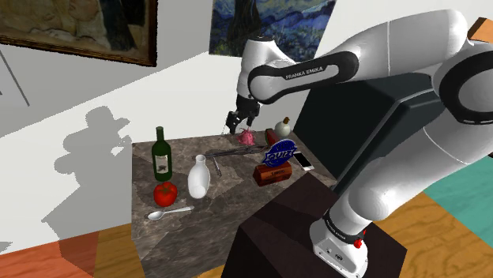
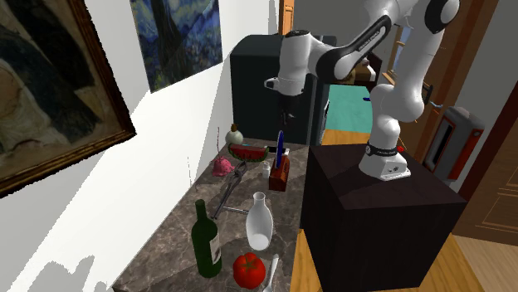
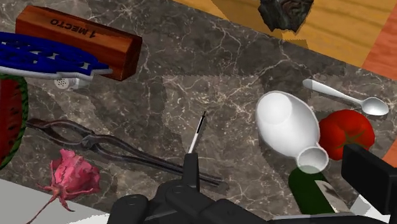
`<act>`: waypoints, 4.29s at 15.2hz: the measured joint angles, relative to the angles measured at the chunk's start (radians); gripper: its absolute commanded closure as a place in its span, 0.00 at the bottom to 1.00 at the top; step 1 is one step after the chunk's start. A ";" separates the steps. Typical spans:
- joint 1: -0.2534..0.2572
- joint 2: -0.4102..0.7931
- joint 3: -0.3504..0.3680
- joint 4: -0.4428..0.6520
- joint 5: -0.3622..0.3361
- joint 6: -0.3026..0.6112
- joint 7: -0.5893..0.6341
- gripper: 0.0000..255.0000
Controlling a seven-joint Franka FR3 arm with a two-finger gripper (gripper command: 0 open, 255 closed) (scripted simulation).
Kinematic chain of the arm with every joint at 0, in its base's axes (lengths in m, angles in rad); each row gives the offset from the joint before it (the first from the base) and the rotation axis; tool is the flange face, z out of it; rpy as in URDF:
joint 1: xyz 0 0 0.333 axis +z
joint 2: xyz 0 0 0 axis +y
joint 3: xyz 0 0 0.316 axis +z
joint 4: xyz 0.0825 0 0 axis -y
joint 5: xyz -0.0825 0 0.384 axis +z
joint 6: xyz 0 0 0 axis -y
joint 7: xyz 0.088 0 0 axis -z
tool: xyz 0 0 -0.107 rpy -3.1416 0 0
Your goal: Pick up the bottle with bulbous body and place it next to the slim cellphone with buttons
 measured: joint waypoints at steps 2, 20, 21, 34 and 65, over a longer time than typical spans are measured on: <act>0.000 0.071 0.009 0.019 -0.010 0.041 0.025 0.00; 0.099 0.718 0.016 0.415 -0.136 0.212 0.263 0.00; 0.100 0.728 0.014 0.414 -0.138 0.222 0.265 0.00; 0.112 0.784 0.001 0.418 -0.156 0.274 0.278 1.00; 0.081 0.591 0.044 0.433 -0.091 0.069 0.238 1.00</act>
